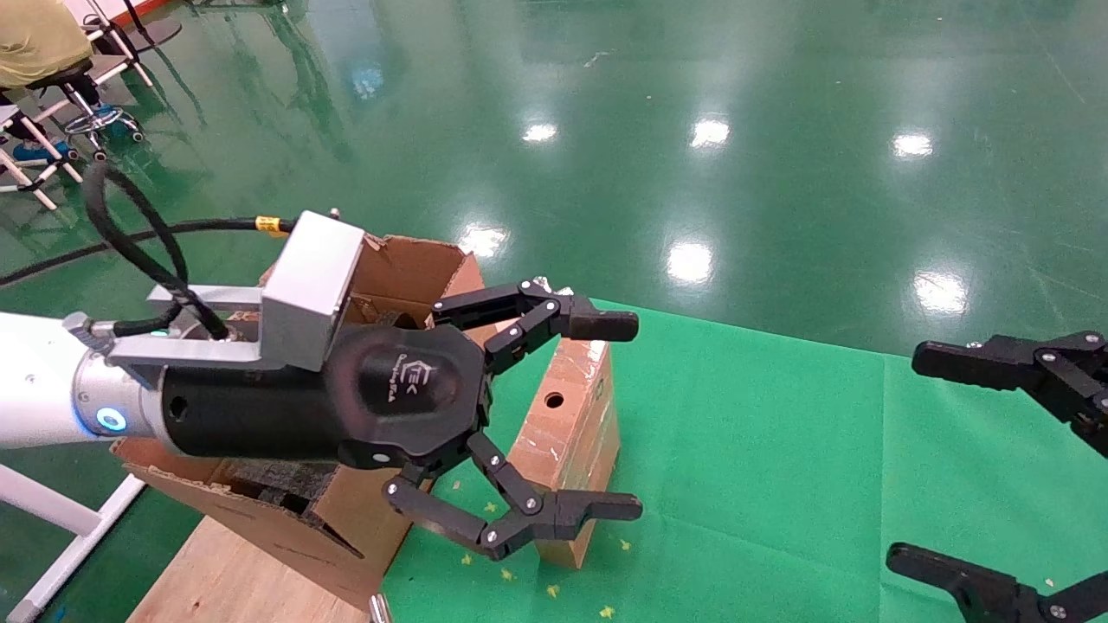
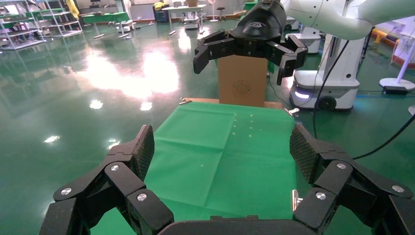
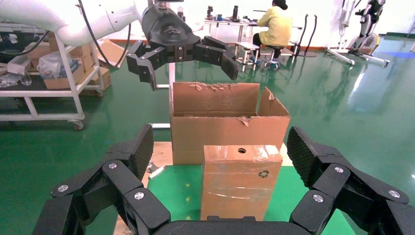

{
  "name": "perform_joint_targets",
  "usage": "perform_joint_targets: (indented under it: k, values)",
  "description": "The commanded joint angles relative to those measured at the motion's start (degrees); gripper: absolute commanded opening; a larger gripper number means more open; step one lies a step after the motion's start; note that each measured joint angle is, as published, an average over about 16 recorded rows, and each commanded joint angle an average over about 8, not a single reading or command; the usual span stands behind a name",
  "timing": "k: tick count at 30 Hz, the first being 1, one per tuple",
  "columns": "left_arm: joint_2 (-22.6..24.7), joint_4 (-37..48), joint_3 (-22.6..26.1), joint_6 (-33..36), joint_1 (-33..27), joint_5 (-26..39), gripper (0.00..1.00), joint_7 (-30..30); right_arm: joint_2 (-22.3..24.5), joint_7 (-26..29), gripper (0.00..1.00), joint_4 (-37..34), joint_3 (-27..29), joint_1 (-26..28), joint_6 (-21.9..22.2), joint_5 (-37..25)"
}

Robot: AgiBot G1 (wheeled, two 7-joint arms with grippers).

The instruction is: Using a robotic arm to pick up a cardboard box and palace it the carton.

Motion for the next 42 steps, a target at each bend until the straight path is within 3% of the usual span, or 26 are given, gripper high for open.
perform_joint_targets:
  k: [1, 12, 20, 21, 31, 42]
  values:
    - [0.0, 0.0, 0.0, 0.0, 0.0, 0.0, 1.0, 0.0, 0.0, 0.0, 1.0, 0.0, 0.0, 0.0, 0.0, 0.0]
    - [0.0, 0.0, 0.0, 0.0, 0.0, 0.0, 1.0, 0.0, 0.0, 0.0, 1.0, 0.0, 0.0, 0.0, 0.0, 0.0]
    - [0.0, -0.03, -0.02, 0.0, 0.03, -0.01, 1.0, 0.03, 0.0, 0.0, 0.03, 0.0, 0.0, 0.0, 0.0, 0.0]
    - [0.0, -0.03, -0.02, 0.0, 0.03, -0.01, 1.0, 0.03, 0.0, 0.0, 0.0, 0.0, 0.0, 0.0, 0.0, 0.0]
    - [-1.0, 0.0, 1.64, -0.82, -2.04, 3.6, 1.0, -3.21, 0.0, 0.0, 0.0, -0.01, -0.01, 0.0, 0.0, 0.0]
    - [-2.79, -2.0, 8.58, -2.52, -10.8, 17.72, 1.0, -19.33, 0.0, -0.01, 0.0, -0.01, -0.02, 0.01, 0.0, 0.01]
